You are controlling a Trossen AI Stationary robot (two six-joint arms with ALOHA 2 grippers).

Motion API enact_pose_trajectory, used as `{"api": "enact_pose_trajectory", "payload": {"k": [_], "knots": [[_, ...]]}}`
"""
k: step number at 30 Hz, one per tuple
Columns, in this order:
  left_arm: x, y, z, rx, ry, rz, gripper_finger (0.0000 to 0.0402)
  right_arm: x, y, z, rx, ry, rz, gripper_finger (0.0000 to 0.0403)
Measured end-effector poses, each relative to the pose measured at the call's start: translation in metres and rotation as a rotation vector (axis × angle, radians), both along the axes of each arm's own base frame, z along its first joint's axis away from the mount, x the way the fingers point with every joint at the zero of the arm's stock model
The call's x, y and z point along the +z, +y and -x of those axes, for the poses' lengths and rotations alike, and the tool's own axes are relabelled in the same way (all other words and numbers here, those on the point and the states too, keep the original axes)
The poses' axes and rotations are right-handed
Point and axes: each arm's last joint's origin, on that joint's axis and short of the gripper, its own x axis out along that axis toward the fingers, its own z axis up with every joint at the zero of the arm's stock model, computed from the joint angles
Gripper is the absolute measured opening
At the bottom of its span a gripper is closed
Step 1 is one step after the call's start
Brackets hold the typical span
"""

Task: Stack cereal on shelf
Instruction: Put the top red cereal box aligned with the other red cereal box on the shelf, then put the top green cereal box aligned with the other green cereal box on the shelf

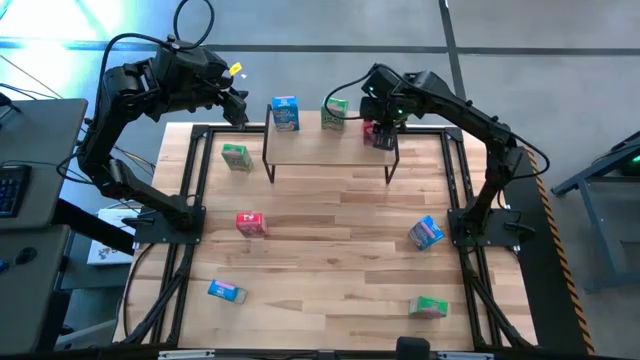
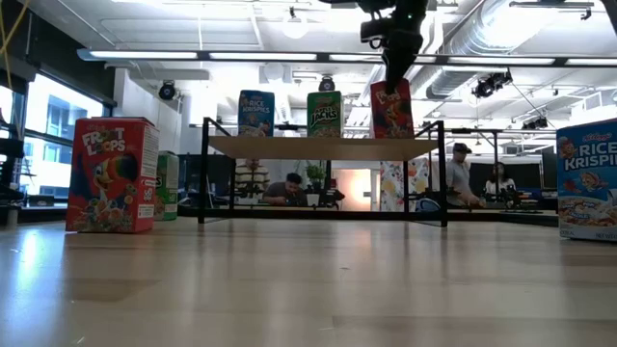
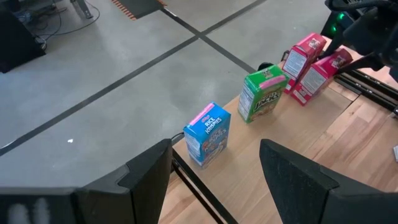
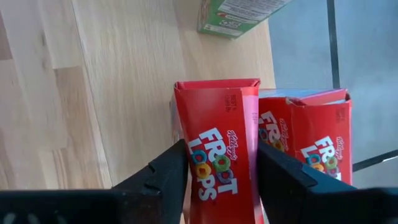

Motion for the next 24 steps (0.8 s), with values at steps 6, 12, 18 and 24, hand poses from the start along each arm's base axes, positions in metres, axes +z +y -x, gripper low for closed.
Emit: {"api": "enact_pose_trajectory", "payload": {"k": [6, 12, 18, 24], "knots": [[0.0, -0.0001, 0.0, 0.0, 0.0, 0.0, 0.0234, -0.0003, -0.0003, 0.0, -0.004, 0.019, 0.024, 0.0197], [-0.0001, 0.0, -0.0001, 0.0, 0.0, 0.0, 0.0234, -0.0002, 0.0001, -0.0002, 0.001, 0.026, 0.033, 0.0215], [-0.0001, 0.0, -0.0001, 0.0, 0.0, 0.0, 0.0234, 0.0001, -0.0006, 0.0003, 0.003, 0.045, 0.059, 0.0242], [0.0, 0.0, -0.0001, -0.001, 0.0, 0.0, 0.0234, 0.0024, 0.0009, 0.0019, 0.002, 0.044, 0.071, 0.0252]]}}
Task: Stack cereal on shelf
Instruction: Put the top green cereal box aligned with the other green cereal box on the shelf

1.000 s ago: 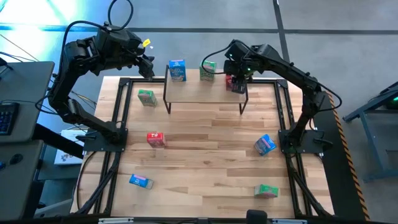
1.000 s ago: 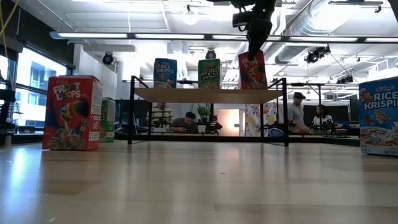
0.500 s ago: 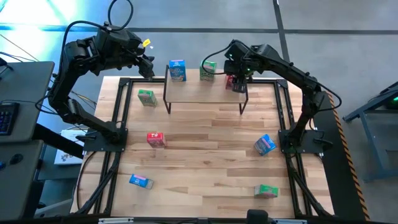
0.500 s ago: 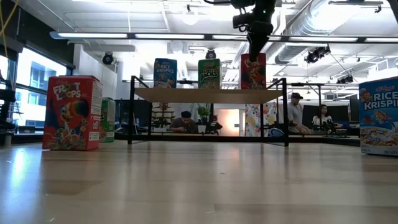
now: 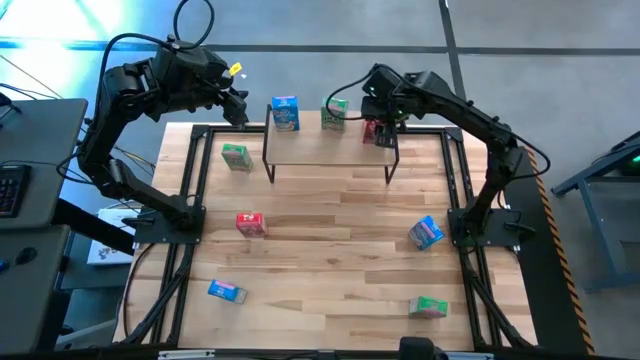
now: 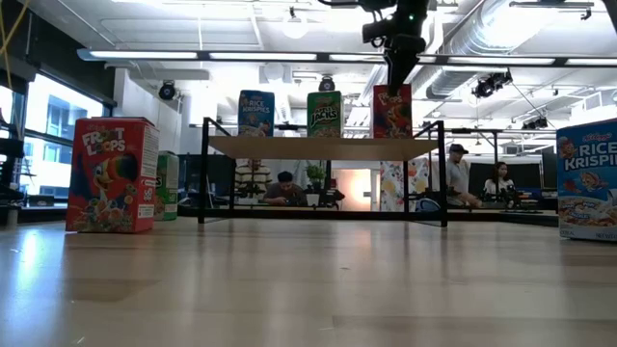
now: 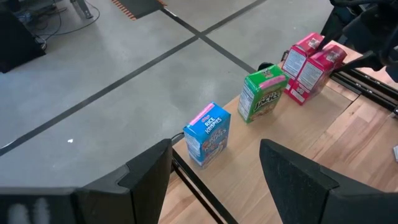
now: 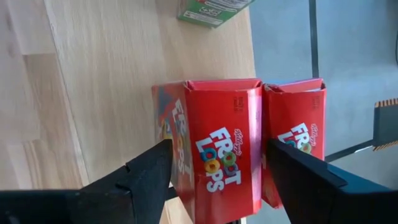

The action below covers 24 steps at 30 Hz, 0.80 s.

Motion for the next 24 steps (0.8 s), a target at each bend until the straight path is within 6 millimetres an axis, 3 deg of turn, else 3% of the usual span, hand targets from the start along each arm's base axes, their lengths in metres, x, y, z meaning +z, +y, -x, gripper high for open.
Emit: {"api": "enact_pose_trajectory", "payload": {"k": [10, 24], "knots": [[0.0, 0.0, 0.0, 0.0, 0.0, 0.0, 0.0234, 0.008, 0.01, 0.003, 0.011, -0.023, 0.009, 0.0252], [0.0, 0.0, 0.0, 0.0, 0.0, 0.0, 0.0234, 0.045, 0.031, 0.035, -0.123, -0.188, 0.066, 0.0252]]}}
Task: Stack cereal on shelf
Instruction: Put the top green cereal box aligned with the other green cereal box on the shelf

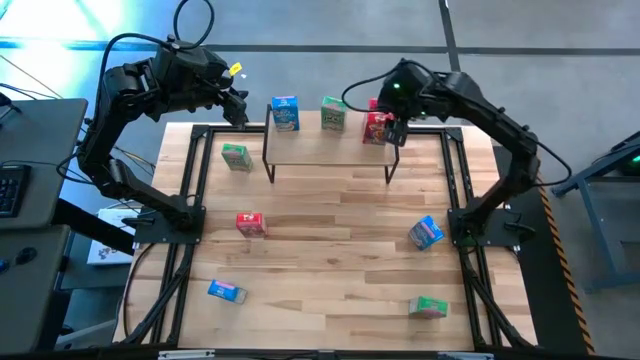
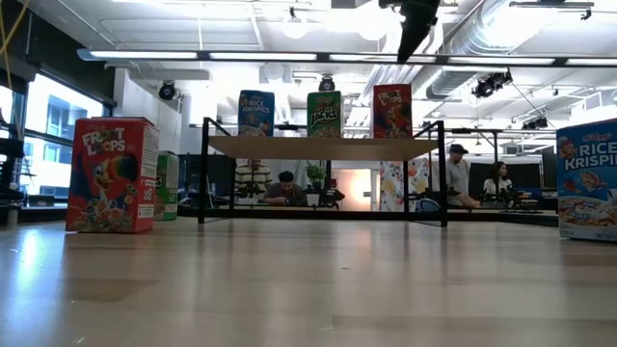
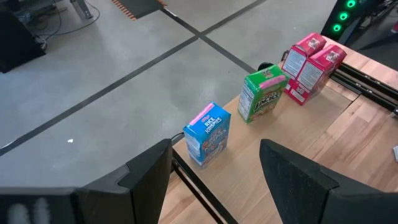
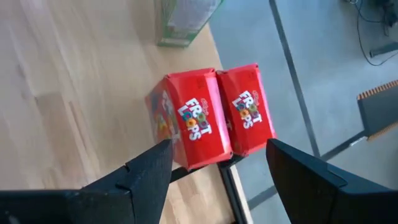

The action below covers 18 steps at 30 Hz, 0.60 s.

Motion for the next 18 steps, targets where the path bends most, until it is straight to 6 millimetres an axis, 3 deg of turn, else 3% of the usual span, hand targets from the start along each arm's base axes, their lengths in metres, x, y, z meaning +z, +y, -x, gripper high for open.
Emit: {"api": "enact_pose_trajectory", "payload": {"k": [9, 18], "knots": [[0.0, 0.0, 0.0, 0.0, 0.0, 0.0, 0.0234, 0.024, 0.025, 0.024, -0.071, -0.157, -0.003, 0.0252], [0.0, 0.0, 0.0, 0.0, 0.0, 0.0, 0.0234, 0.031, 0.043, 0.03, -0.131, -0.24, -0.063, 0.0252]]}}
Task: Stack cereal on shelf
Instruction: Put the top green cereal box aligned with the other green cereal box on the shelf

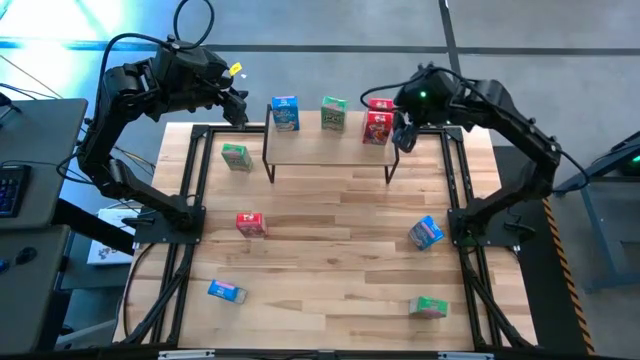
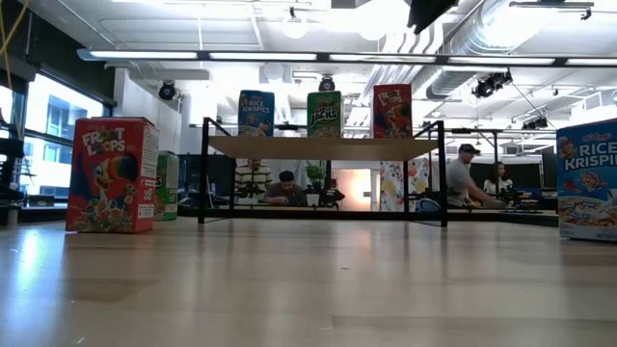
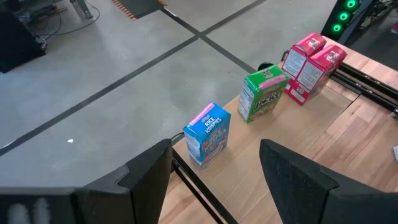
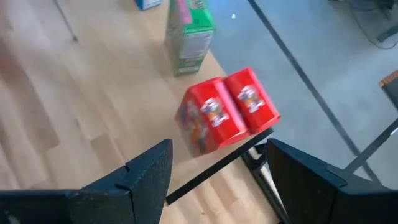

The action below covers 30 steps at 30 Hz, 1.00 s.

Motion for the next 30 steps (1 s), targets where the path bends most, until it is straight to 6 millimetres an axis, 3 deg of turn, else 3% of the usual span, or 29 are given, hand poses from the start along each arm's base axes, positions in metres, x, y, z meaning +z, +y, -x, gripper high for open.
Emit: {"api": "enact_pose_trajectory", "payload": {"k": [22, 30], "knots": [[0.0, 0.0, 0.0, -0.008, 0.005, -0.007, 0.0234, 0.004, 0.082, 0.005, -0.127, -0.118, -0.04, 0.0252], [-0.007, -0.001, 0.006, -0.073, 0.165, -0.019, 0.0234, 0.005, 0.103, 0.004, -0.163, -0.195, -0.033, 0.0252]]}}
